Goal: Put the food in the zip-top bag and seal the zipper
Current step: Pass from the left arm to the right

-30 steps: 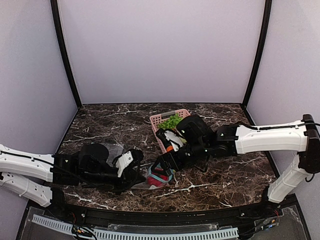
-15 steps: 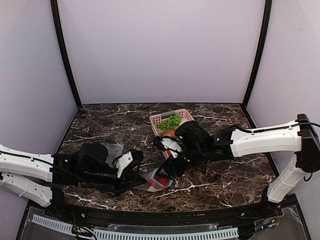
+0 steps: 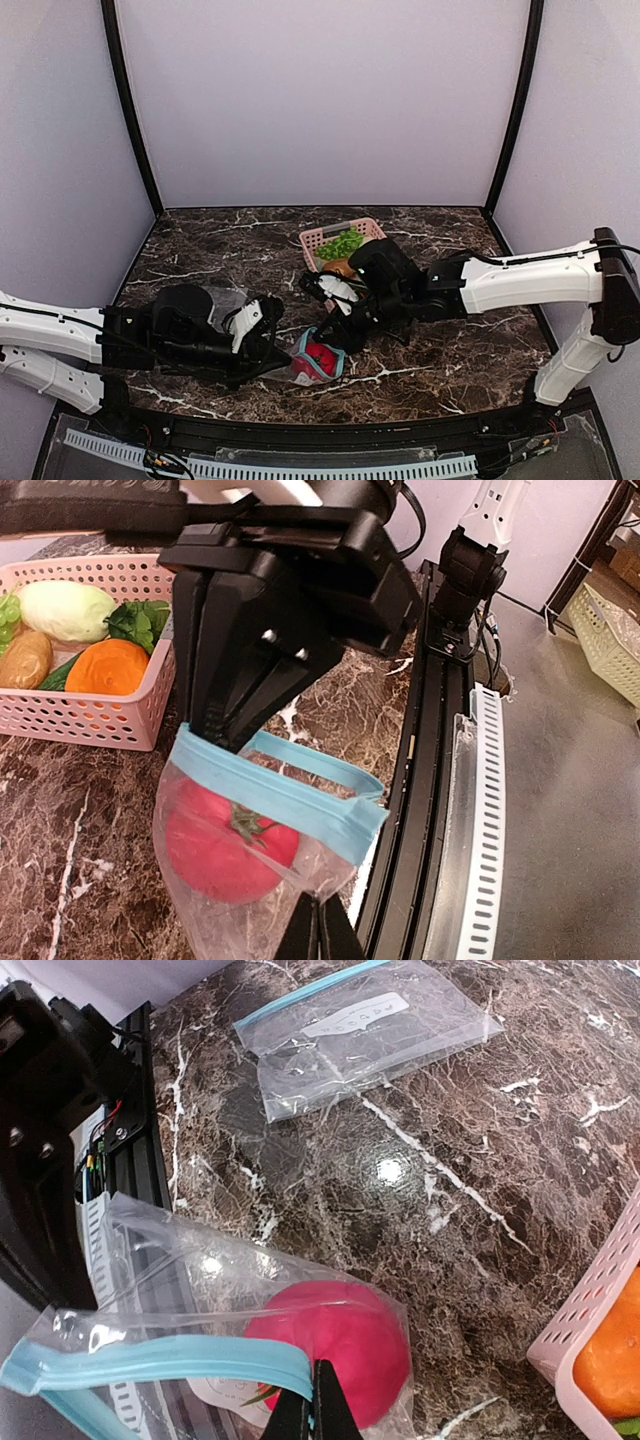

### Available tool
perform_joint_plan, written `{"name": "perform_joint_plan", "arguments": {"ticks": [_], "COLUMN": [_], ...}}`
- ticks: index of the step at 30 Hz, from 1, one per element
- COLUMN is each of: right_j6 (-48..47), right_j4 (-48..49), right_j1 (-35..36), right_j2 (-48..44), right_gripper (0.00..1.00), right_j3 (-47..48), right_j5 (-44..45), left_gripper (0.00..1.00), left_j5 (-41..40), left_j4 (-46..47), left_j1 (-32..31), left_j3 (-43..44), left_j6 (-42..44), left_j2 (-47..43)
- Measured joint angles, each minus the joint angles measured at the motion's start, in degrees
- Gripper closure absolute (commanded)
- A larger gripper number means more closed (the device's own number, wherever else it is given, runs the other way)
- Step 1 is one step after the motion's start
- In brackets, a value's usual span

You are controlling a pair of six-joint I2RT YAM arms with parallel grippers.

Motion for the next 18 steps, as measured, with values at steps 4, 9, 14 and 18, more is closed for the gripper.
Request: {"name": "perform_joint_plan", "arguments": {"ticks": [4,9,14,18], "right_j6": [1.66,6.69,16.37,25.27], "right_j4": [-0.15,-5.05,-14.53,-18.18], "right_j1": [0.0,0.0,0.0,0.0], "right_j2": [-3.63,-6.01,-5.77,-5.64], "right_gripper": [1.0,1.0,1.0,1.0], "right_j3": [-2.32,-1.31,3.85,6.16], "right_j5": [-0.35,1.27,5.62,7.87], "left_gripper": [0.99,0.66,0.28,0.18], "left_j5": [-0.07,-3.63,-9.73,-12.33], "left_j4": [0.07,-0.83,-2.49,-5.84], "left_j1": [0.79,2.49,4.5,4.59], "left_j3": [0.0,0.59,3.85,8.72], "left_j6": [-0.2,-1.07,-4.26,-7.89], "left_j2": [0.0,-0.02,0.0,0.02]}}
